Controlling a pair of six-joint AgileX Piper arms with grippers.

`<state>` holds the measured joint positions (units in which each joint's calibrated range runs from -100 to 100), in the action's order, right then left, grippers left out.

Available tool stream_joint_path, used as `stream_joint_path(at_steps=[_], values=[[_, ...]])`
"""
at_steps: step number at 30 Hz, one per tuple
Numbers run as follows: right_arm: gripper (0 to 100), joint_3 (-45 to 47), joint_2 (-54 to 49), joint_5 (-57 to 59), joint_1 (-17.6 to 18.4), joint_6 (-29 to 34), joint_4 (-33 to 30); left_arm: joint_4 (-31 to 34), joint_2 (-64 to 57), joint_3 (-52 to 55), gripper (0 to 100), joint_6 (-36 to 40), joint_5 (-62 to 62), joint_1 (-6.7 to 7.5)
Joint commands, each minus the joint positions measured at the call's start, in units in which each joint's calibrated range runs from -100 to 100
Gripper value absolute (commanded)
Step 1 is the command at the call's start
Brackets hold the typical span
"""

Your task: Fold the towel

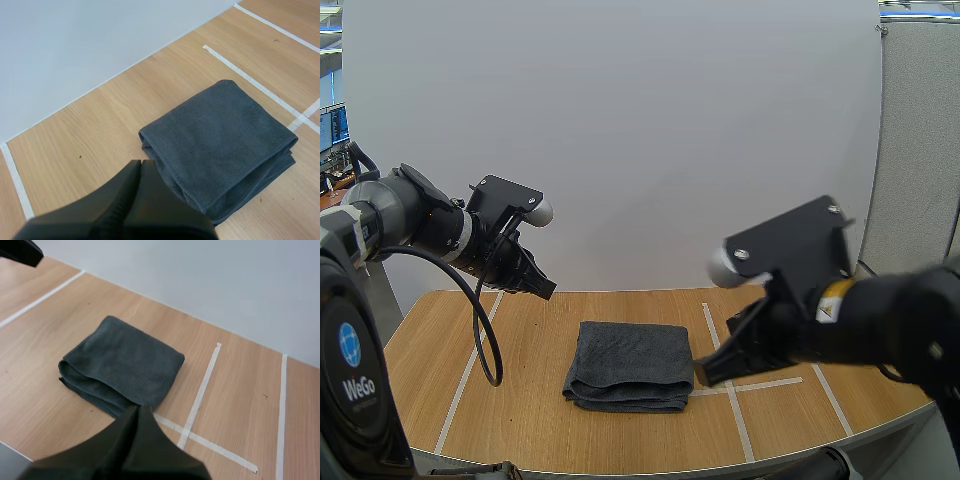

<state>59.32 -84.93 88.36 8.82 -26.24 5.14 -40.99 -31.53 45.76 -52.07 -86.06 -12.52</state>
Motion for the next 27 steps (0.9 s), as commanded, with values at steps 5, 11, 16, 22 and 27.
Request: stream_joint_path(at_steps=[5, 11, 16, 22, 27], values=[[0, 0.3, 26.5, -22.0, 0.1, -3.0, -0.5, -1.3, -0.3, -0.3, 0, 2.6, -3.3, -0.07], [0, 0.3, 41.1, -35.3, 0.1, -4.3, -0.4, -1.3, -0.1, -0.1, 0, 0.2, -8.2, -0.07], [0, 0.3, 49.4, -42.2, 0.1, -5.7, -0.3, -2.4, 2.8, 0.1, 0, -2.5, -8.5, -0.07], [0, 0.3, 54.9, -45.6, 0.1, -7.9, 0.2, -6.1, 16.9, 0.1, 0, -5.7, -10.4, 0.17], [0, 0.3, 59.0, -48.2, 0.1, -8.1, 0.3, -6.5, 25.3, 0.1, 0, -6.8, -9.9, 2.82]])
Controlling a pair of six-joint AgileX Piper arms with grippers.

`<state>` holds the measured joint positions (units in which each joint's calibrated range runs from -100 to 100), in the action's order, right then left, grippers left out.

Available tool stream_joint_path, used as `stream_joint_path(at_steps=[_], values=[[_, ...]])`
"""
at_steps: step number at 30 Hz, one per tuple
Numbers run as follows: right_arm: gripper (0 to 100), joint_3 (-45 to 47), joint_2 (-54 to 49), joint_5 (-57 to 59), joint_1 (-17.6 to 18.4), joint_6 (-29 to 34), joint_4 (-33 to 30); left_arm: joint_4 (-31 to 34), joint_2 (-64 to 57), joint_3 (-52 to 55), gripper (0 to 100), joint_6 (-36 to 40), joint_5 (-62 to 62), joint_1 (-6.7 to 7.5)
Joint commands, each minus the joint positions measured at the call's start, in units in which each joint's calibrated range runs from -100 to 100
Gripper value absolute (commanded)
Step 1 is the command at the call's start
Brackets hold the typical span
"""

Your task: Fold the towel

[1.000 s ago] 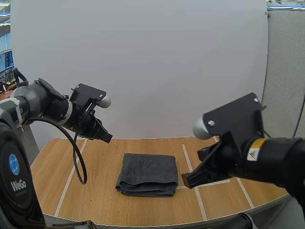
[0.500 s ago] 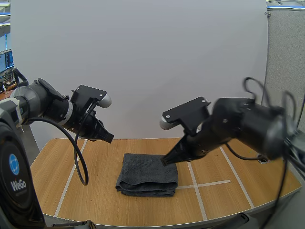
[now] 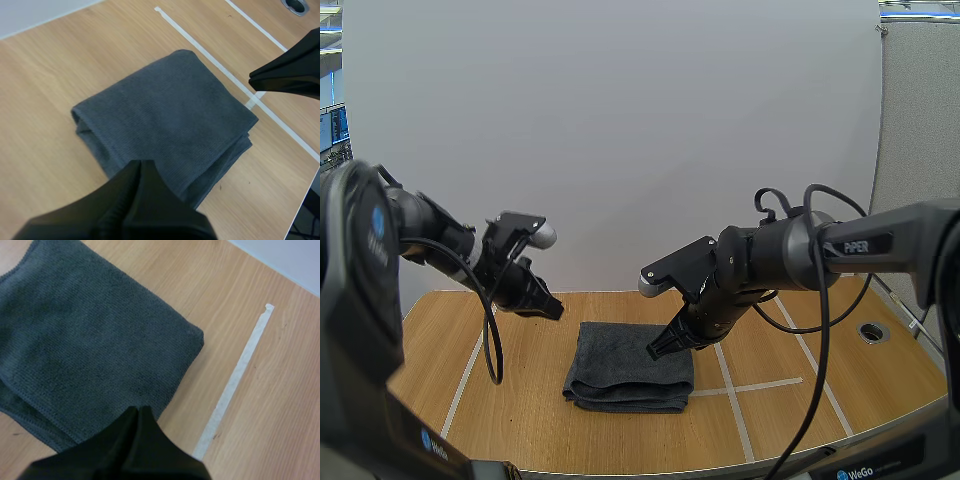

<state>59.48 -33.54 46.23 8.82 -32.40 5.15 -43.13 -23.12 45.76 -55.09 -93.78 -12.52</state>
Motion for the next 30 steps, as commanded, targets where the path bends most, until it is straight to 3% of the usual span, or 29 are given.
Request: stream_joint_path(at_steps=[1, 5, 6, 15, 18, 30], values=[[0, 0.1, 8.0, -6.3, 0.1, -2.1, 0.6, -4.0, 17.9, 0.1, 0, -4.0, -1.7, 3.34], [0, 0.1, 10.4, -6.4, 0.0, -6.5, 5.6, -0.4, 19.8, 0.1, 0, -3.6, 6.2, 6.91], [0, 0.1, 10.5, -6.4, 0.0, -7.2, 6.3, 0.4, 19.8, 0.3, 0, -3.6, 7.9, 7.17], [0, 0.1, 11.5, 1.2, -3.0, -18.4, 17.1, 2.3, 19.9, 6.0, 0, -5.3, 15.2, 7.19], [0, 0.1, 11.7, 1.4, -3.5, -19.3, 17.7, 2.7, 20.1, 7.6, 0, -5.6, 20.5, 7.19], [0, 0.1, 21.9, 0.7, -3.5, -22.9, 21.1, 1.7, 26.1, 8.2, 0, -7.0, 23.4, 7.19]])
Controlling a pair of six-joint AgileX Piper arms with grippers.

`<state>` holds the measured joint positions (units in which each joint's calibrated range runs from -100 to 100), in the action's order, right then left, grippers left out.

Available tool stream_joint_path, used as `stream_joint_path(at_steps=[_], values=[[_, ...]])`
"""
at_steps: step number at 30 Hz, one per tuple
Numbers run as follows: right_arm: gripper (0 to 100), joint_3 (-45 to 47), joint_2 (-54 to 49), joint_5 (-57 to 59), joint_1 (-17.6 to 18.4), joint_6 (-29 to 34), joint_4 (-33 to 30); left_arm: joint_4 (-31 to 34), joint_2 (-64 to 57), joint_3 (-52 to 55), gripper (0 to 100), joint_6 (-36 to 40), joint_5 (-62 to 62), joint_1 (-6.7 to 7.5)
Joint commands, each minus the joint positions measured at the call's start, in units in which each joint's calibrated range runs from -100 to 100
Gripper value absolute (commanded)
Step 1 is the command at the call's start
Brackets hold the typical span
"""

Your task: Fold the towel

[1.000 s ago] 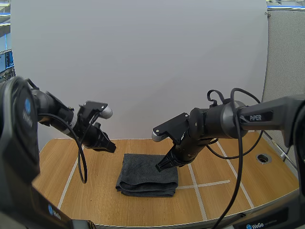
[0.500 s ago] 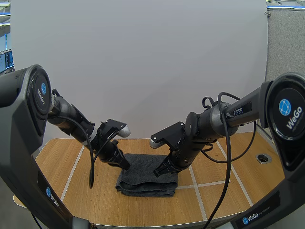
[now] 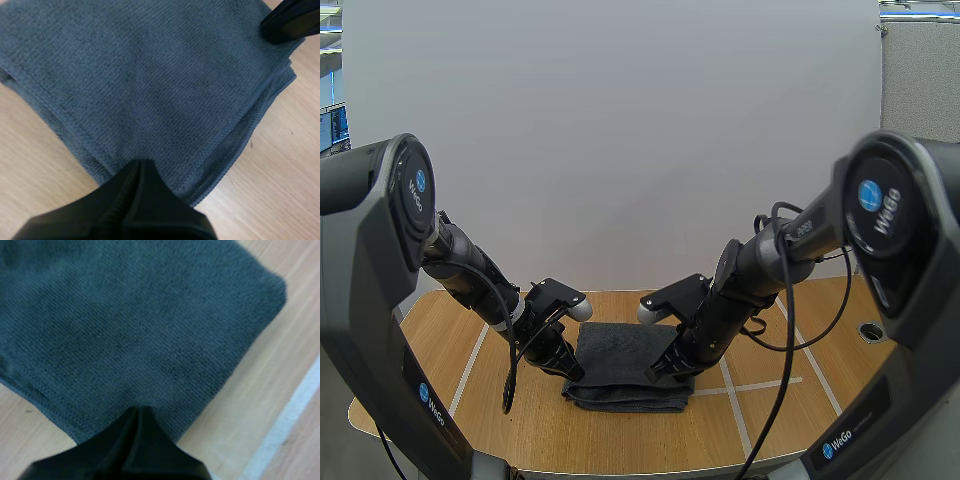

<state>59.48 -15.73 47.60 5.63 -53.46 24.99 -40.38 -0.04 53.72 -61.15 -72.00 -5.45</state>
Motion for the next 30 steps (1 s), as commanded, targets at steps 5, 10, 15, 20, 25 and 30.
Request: stream_joint_path(at_steps=[5, 10, 15, 20, 25, 30], values=[[0, 0.5, 6.2, -1.1, -0.3, -2.8, 1.9, -1.2, 5.9, 0.4, 0, -1.1, 4.5, 0.13], [0, 1.1, 7.9, -2.1, -0.3, -4.3, 3.6, -2.0, 9.4, 0.4, 0, -1.6, 5.8, 0.13], [0, 2.7, 8.7, -4.1, -0.3, -5.2, 4.1, -3.3, 10.7, 0.4, 0, -2.2, 7.8, 0.13], [0, 2.0, 4.3, -3.3, -0.3, -5.5, 4.7, -4.3, 6.0, 0.3, 0, -2.4, 3.7, 0.13], [0, -0.1, -7.1, 1.0, -0.3, -4.8, 4.7, -4.6, -6.8, -0.6, 0, -1.8, 4.7, 0.05], [0, -5.0, -13.6, 2.7, -0.3, -0.6, 0.5, -4.5, -14.4, -4.0, 0, -0.8, 4.9, 0.05]])
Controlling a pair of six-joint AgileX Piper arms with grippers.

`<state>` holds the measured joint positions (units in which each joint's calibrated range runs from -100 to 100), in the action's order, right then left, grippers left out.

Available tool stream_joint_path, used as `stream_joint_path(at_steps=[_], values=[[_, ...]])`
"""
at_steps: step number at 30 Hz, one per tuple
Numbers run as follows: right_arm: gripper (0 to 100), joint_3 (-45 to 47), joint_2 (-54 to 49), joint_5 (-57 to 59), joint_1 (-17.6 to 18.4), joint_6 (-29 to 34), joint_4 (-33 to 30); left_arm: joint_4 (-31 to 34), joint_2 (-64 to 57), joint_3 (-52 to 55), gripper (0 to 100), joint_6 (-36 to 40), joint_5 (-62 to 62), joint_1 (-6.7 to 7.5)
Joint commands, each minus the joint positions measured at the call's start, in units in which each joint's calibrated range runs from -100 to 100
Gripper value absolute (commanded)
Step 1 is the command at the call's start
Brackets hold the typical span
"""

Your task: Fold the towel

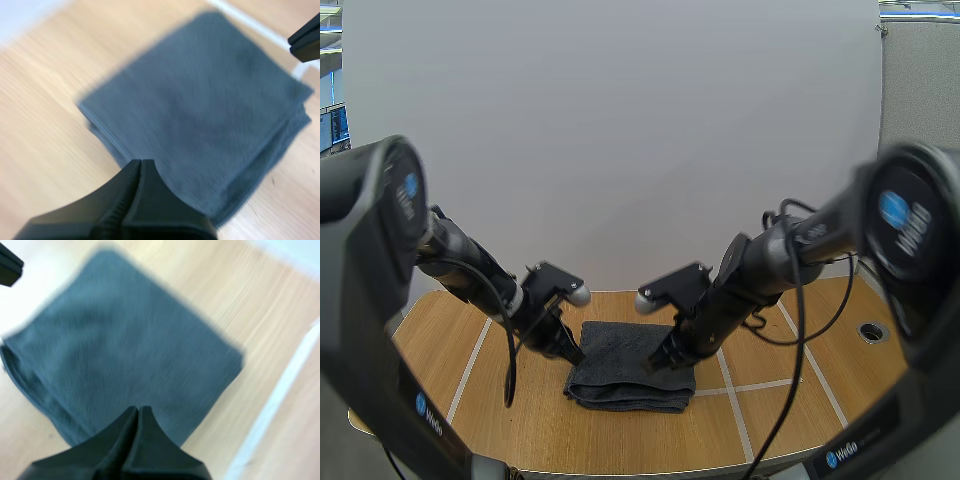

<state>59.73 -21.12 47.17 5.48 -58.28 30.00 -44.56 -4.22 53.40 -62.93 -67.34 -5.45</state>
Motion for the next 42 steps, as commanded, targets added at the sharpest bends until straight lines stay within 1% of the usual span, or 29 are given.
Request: stream_joint_path(at_steps=[1, 4, 9, 13, 15, 18, 19, 20, 21, 23, 26, 33, 37, 42], values=[[0, -6.1, -8.2, 3.1, -0.1, 5.2, -5.5, -0.4, -10.3, -4.5, 0, 1.0, 0.2, 0.05], [0, -7.8, -5.9, 1.4, -0.2, 5.8, -6.4, -1.3, -8.6, -7.6, 0, 1.0, 0.4, 0.05], [0, -9.7, -0.3, -5.0, -0.9, 5.8, -6.3, -3.4, -0.8, -13.6, 0, 1.1, 0.4, 0.13], [0, -11.9, 4.8, -6.2, -2.1, 5.8, -5.6, -3.4, 4.3, -17.4, 0, 2.0, 0.4, 0.20], [0, -14.2, 8.3, -6.4, -3.2, 5.5, -4.4, -3.1, 7.6, -19.0, 0, 2.1, 2.9, 0.41], [0, -16.0, 10.6, -5.0, -3.7, 4.9, -3.6, -2.3, 9.0, -19.0, 0, 2.3, 5.2, 1.29], [0, -16.2, 11.3, -4.5, -3.7, 4.5, -3.2, -0.7, 10.0, -19.0, 0, 2.9, 6.4, 2.44], [0, -16.5, 11.8, -4.2, -3.7, 4.3, -2.8, 0.2, 10.5, -19.0, 0, 4.2, 8.6, 3.25], [0, -16.5, 12.4, -4.2, -3.7, 3.0, -1.0, 0.7, 11.0, -19.0, 0, 5.2, 12.3, 4.30], [0, -16.5, 12.5, -4.2, -3.7, 2.7, -0.7, 0.8, 11.7, -19.0, 0, 5.2, 13.5, 5.13], [0, -16.5, 12.5, -4.2, -3.7, 2.2, 0.0, 0.8, 12.5, -19.0, 0, 5.4, 13.0, 5.84], [0, -16.5, 15.4, -3.6, -3.7, 2.0, 0.3, 1.9, 14.8, -18.7, 0, 6.2, 14.9, 5.93], [0, -16.5, 18.4, -5.2, -3.7, 1.4, 0.6, 1.9, 16.5, -18.7, 0, 6.2, 16.1, 5.93], [0, -16.5, 22.2, -8.3, -3.7, -2.2, 4.5, 1.9, 20.0, -18.7, 0, 6.1, 19.4, 5.93]])
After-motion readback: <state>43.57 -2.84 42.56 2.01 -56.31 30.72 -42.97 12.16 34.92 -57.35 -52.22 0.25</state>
